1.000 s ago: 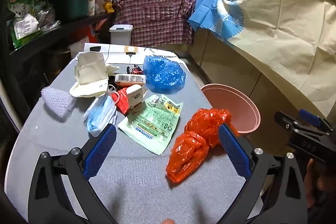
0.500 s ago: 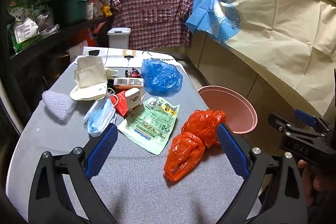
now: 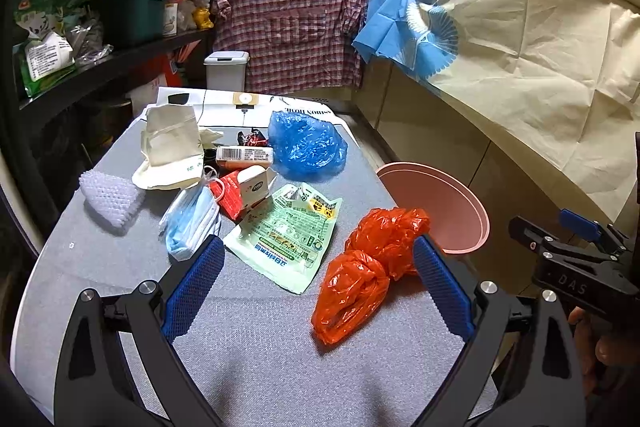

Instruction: Collect trash

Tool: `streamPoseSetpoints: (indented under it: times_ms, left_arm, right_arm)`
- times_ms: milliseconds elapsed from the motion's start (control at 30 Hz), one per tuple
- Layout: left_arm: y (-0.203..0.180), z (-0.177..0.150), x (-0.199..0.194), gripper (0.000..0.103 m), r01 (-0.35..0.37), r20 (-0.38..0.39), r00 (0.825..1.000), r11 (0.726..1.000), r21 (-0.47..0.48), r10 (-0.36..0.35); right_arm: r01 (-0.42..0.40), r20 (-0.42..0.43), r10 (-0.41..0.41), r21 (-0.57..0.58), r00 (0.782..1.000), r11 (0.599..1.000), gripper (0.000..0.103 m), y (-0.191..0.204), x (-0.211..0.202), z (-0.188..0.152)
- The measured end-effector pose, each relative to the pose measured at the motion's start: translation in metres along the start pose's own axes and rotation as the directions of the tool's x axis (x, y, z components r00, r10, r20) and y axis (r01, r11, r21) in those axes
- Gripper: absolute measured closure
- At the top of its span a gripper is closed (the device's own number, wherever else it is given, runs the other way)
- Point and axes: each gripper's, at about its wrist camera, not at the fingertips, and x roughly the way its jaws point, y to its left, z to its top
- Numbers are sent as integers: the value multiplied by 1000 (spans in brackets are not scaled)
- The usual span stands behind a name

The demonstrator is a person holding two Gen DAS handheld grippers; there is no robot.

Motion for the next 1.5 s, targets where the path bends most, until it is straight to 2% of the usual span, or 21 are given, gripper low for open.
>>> streamPoseSetpoints:
  times_ms: [1500]
  left_arm:
    - [-3, -2, 2, 11, 0, 0, 1000, 1000, 1, 0]
  right_arm:
    - [0, 0, 0, -1, 1000, 1000, 17, 0, 0, 0]
